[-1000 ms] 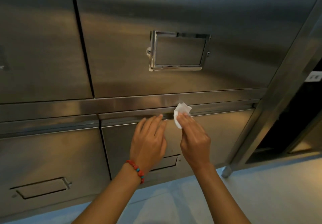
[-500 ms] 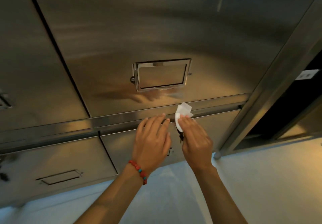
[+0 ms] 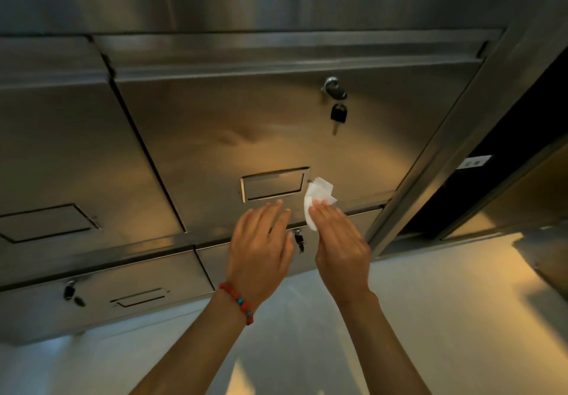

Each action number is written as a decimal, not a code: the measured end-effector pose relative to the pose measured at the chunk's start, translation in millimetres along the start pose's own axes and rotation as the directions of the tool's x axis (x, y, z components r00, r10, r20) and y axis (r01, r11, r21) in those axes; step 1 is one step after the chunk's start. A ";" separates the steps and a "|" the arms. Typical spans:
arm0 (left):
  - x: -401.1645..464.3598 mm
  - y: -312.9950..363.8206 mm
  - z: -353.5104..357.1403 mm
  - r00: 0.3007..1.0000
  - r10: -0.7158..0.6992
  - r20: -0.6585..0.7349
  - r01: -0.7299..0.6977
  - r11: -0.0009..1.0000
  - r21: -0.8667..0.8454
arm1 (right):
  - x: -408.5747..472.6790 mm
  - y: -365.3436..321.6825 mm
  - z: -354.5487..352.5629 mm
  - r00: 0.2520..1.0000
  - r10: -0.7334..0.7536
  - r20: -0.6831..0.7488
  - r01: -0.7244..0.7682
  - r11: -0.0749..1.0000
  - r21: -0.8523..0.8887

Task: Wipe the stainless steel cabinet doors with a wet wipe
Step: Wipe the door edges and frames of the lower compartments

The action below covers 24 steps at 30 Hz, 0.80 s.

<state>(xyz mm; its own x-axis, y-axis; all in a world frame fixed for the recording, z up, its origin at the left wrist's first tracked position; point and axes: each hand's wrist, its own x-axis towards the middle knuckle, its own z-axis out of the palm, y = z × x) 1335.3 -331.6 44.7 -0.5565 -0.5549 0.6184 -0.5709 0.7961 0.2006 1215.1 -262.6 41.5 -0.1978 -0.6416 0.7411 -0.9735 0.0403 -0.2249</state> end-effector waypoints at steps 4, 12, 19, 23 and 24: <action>30.8 5.8 -45.2 0.999 -0.023 -0.032 0.023 1.000 -0.012 | 35.9 -19.2 -34.7 1.000 -0.019 -0.020 0.019 1.000 -0.002; 80.7 12.0 -125.5 0.999 -0.034 -0.007 0.034 0.999 0.004 | 105.7 -50.8 -89.3 0.993 -0.069 -0.092 0.068 0.998 -0.012; 124.8 16.8 -194.8 0.999 -0.032 -0.016 0.033 0.999 0.020 | 165.3 -81.7 -137.9 0.992 -0.059 -0.111 0.062 0.998 0.029; 145.4 15.3 -234.2 0.998 -0.039 -0.050 0.040 0.999 0.027 | 201.3 -105.7 -159.9 0.988 -0.069 -0.139 0.075 0.996 0.038; 150.2 14.0 -243.3 0.997 -0.041 -0.060 0.042 0.999 0.028 | 209.0 -111.3 -164.4 0.987 -0.070 -0.145 0.077 0.996 0.041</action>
<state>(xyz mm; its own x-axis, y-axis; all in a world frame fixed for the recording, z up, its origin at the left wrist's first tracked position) 1390.6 -345.0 325.2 -0.4957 -0.5712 0.6542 -0.6107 0.7648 0.2051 1263.3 -275.3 325.5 -0.1433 -0.5252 0.8388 -0.9804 -0.0406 -0.1928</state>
